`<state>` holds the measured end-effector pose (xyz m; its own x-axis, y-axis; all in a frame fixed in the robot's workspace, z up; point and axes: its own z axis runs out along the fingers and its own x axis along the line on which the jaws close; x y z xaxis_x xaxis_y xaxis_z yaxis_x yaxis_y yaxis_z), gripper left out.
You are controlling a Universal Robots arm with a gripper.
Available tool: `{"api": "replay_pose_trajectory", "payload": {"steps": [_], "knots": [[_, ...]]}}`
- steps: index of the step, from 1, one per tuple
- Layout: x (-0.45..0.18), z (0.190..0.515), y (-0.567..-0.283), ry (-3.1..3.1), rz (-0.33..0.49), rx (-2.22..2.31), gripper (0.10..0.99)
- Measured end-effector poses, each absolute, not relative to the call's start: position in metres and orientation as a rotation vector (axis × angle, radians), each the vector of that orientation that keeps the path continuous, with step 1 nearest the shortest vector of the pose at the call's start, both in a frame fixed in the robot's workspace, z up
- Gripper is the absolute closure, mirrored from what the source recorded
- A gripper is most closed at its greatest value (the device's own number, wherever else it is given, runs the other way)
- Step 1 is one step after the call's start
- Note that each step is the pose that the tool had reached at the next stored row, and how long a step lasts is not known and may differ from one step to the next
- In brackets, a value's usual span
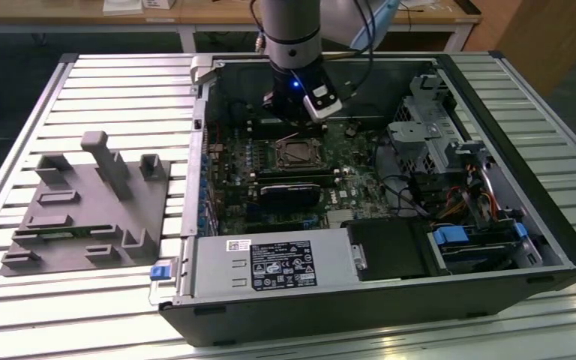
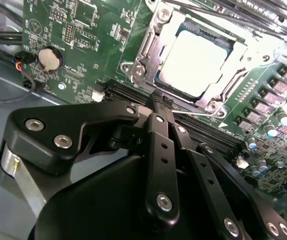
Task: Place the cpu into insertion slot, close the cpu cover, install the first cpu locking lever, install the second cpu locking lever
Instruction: 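Install the first cpu locking lever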
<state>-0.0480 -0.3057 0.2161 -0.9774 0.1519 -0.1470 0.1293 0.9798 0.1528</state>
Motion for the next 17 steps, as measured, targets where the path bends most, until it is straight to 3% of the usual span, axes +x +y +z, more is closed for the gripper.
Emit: {"api": "replay_pose_trajectory", "payload": {"steps": [17], "knots": [[-0.0555, 0.2109, -0.3022, 2.896, 0.205, 0.244, 0.98]]}}
